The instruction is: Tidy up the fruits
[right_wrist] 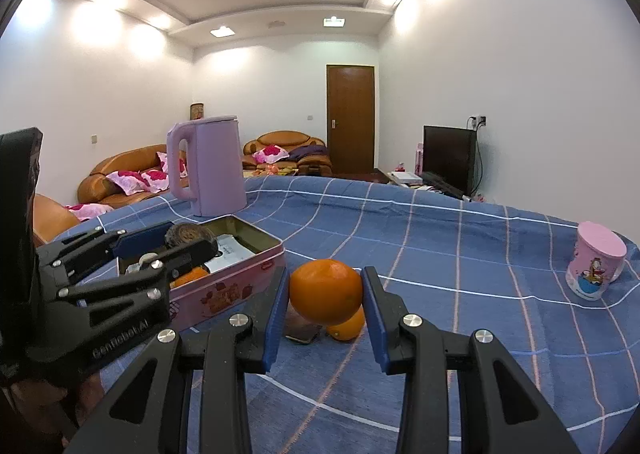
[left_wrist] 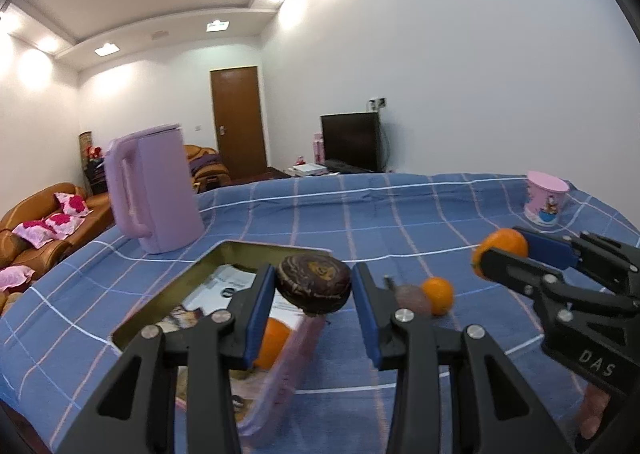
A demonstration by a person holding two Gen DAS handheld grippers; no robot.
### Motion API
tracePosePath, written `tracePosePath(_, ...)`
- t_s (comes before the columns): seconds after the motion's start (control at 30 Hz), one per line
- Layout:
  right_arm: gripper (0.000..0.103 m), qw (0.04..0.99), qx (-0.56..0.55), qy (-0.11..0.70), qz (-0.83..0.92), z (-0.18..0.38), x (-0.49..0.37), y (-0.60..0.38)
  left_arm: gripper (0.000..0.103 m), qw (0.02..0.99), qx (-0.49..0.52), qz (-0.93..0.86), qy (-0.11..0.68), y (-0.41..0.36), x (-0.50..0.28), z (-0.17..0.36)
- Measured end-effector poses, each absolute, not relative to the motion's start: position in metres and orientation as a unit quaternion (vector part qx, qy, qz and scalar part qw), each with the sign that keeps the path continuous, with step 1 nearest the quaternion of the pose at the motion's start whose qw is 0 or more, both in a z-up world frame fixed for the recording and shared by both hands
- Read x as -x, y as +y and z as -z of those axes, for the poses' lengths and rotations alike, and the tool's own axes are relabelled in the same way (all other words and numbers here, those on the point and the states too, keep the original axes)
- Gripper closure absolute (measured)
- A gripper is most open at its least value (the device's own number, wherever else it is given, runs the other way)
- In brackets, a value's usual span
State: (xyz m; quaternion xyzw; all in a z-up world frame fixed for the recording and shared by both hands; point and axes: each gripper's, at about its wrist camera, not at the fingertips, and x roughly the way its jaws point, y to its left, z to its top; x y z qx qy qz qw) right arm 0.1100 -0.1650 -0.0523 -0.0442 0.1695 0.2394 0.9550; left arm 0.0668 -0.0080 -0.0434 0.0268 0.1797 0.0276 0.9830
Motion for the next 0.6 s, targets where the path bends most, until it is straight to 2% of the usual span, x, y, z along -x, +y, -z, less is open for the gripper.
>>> tracePosePath(0.6,0.065,0.936,0.067,0.191,-0.289,0.046,-0.133,-0.101,0.062,0.973,-0.005,-0.077,0.219,0.075,-0.098,0.036)
